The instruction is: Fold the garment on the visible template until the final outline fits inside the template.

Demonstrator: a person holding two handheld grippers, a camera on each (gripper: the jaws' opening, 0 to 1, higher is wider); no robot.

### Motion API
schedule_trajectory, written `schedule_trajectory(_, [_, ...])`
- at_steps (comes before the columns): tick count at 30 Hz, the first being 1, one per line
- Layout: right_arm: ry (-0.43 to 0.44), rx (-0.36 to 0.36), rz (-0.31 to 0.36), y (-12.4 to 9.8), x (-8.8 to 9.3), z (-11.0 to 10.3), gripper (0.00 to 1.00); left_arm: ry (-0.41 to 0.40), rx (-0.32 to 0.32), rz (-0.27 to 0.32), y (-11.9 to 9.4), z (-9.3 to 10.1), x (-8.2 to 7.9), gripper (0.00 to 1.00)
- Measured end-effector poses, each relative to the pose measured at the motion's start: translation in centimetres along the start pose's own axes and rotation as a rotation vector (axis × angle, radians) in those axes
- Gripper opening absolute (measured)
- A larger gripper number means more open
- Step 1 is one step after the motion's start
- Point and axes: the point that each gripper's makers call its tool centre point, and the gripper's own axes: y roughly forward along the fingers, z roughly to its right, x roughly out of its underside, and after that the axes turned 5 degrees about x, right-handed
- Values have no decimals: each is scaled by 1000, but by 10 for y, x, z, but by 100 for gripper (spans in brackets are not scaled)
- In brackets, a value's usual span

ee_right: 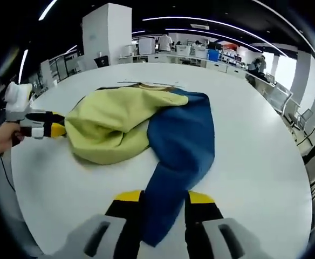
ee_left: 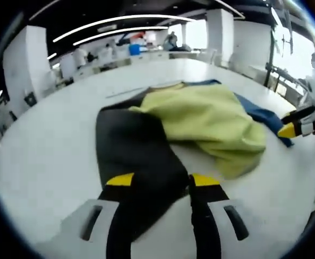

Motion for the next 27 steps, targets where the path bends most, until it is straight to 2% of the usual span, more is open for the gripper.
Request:
schedule_trajectory(2, [18,3,18,-1,-3,0,17,-4,1,2,-1,0,0,25])
schedule_trajectory(4, [-8,9,22,-1,-2,0,7,1,1,0,-1,0,0,16])
schedule_trajectory(8, [-12,11,27,-1,-3,1,2,-21,-1,-2,-2,-6,0,1])
schedule_trajectory(13, [-19,30,36,-4,-4,13,0,-25,-12,-2,-8,-15,0,0])
schedule_trajectory(21, [-36,67,41,-12,-9,40,0,23,-30,-5,-23,-31,-1,0])
schedule_trajectory(24, [-28,83,37,-14,-9,51,0,-5,-22,0,-27,-37,-1,0])
schedule_trajectory(27, [2,91,41,-16,-11,60,0,0,-31,-6,-30,-44,1,0])
